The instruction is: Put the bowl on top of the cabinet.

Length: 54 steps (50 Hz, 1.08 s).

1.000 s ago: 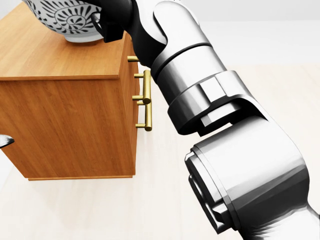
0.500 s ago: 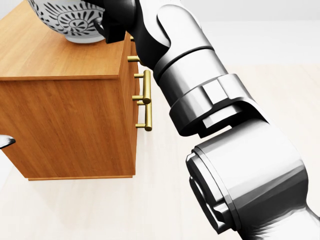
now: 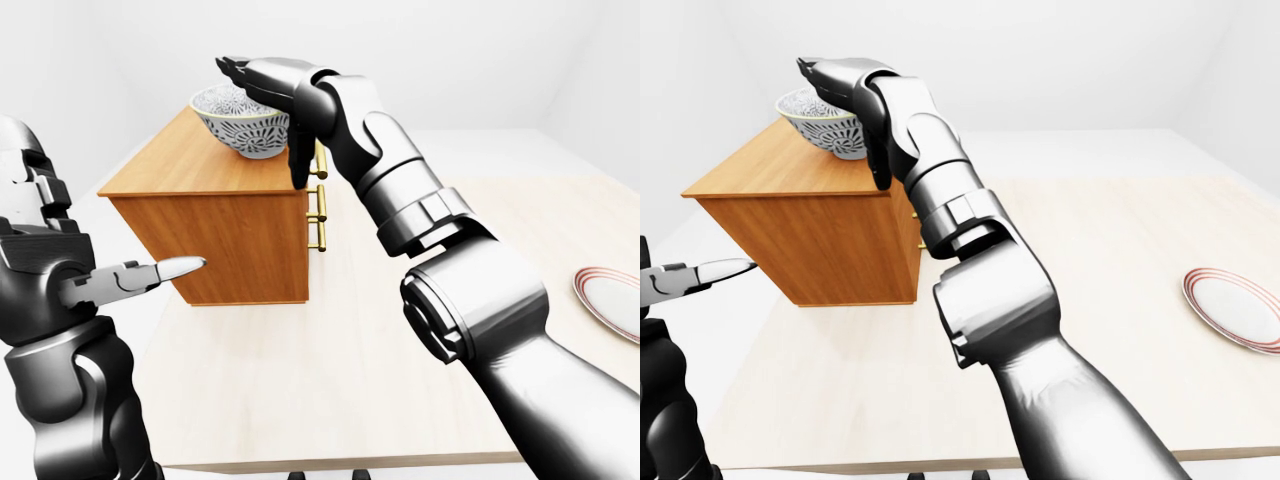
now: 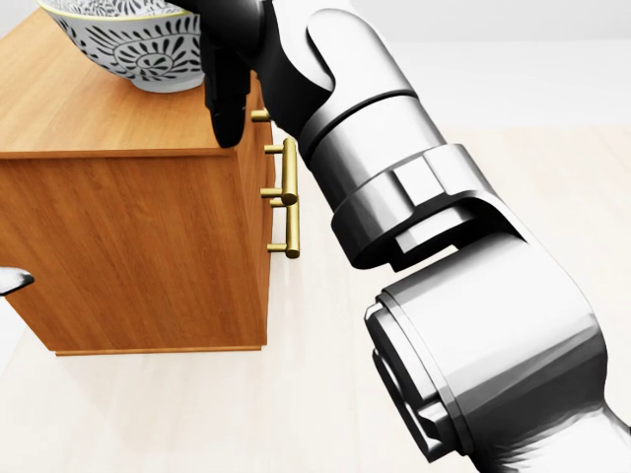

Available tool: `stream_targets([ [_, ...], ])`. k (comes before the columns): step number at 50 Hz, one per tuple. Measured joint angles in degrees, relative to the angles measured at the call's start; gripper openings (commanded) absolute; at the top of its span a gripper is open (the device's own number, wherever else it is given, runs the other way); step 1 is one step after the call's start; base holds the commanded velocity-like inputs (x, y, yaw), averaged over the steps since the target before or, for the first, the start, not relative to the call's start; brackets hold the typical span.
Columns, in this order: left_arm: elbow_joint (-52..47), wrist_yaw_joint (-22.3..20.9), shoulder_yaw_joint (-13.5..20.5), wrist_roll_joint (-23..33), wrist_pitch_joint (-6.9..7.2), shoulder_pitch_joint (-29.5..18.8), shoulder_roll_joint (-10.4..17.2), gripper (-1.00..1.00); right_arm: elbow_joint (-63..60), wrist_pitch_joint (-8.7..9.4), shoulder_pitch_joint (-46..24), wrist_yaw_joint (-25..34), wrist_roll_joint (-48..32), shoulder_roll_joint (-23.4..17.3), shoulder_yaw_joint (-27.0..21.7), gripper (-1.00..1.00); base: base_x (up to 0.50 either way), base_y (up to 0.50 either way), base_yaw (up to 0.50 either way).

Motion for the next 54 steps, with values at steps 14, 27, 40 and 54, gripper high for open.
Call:
stream_targets([
  [14,-0.03,-0.1,-0.43,0.31,0.0,0.2,-0.3,1.0,-0.12,0.0,-4.82,-0.21,3.27,0.27,-0.31,1.0,0.0,0.0,0.0],
  [27,-0.25,-0.21,-0.56,0.51,0.0,0.35,-0.43,1.0,-0.48,0.0,-12.62,-2.93,5.53,-1.03,-0.78,1.0,0.0,0.0,0.0],
  [40,-0.77,-0.22,-0.5,0.53,0.0,0.32,-0.43,1.0,-1.47,0.05,-23.87,-7.49,7.48,-3.3,-1.88,1.0,0.0,0.0,0.0],
  [54,-1.04,-0.27,-0.56,0.65,0.0,0.38,-0.5,1.0,-2.13,0.78,-23.87,-11.7,9.96,-5.95,-2.78,1.0,0.0,0.0,0.0],
])
